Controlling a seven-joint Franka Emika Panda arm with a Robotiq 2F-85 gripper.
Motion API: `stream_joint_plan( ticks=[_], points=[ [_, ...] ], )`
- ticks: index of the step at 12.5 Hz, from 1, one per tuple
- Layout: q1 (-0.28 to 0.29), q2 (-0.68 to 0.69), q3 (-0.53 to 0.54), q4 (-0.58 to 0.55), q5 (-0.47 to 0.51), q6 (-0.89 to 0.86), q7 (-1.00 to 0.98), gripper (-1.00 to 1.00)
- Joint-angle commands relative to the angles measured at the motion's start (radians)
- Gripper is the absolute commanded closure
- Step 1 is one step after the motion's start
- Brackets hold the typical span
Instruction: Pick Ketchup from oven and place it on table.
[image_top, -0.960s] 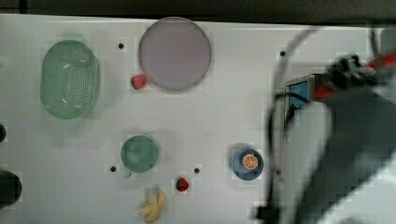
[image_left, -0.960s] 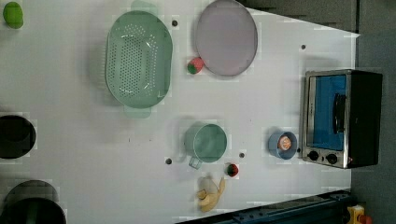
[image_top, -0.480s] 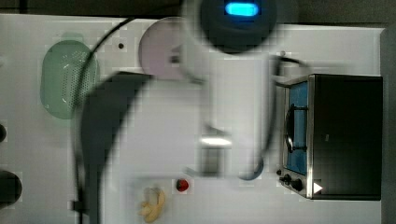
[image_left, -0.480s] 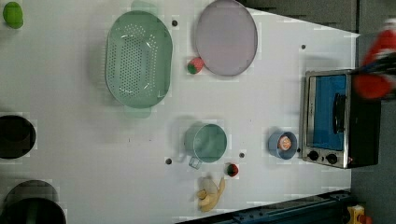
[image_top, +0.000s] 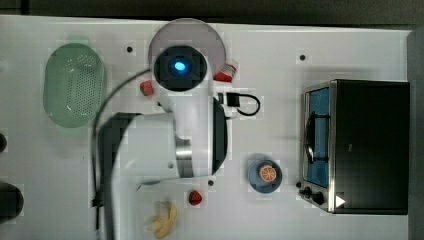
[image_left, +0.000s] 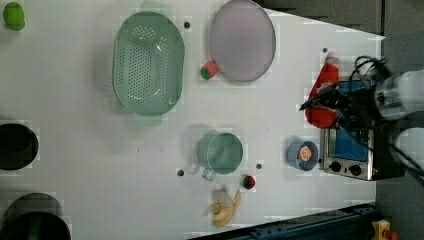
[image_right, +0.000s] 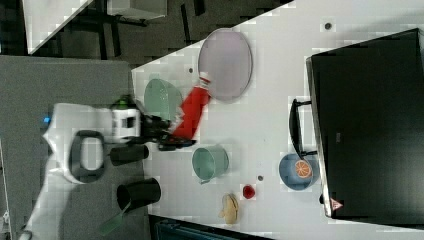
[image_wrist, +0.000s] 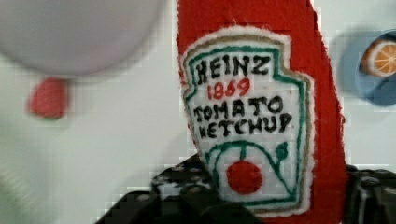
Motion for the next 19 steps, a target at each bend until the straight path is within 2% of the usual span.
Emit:
stream_joint_plan(
  ticks=[1,8,9,11,12,15,19],
  points=[
    [-0.067,0.013,-0.053,-0.111,0.009,0.157,0.005,-0.29],
    [-0.064,0.194,-0.056,-0.277,0.009,0.567,0.006,-0.29],
    [-0.064,0.212,-0.056,-0.291,0.009,0.597,0.006,-0.38],
    [-0.063,0.234,-0.053,-0.298,0.009,0.673,0.009,-0.8],
    [-0.063,0.234,-0.053,-0.303,0.009,0.678,0.009,-0.99],
    [-0.063,0.179,-0.051,-0.3,0.009,0.624,0.01,-1.0],
    [-0.065,-0.003,-0.055,-0.232,0.009,0.464,0.011,-1.0]
  ],
)
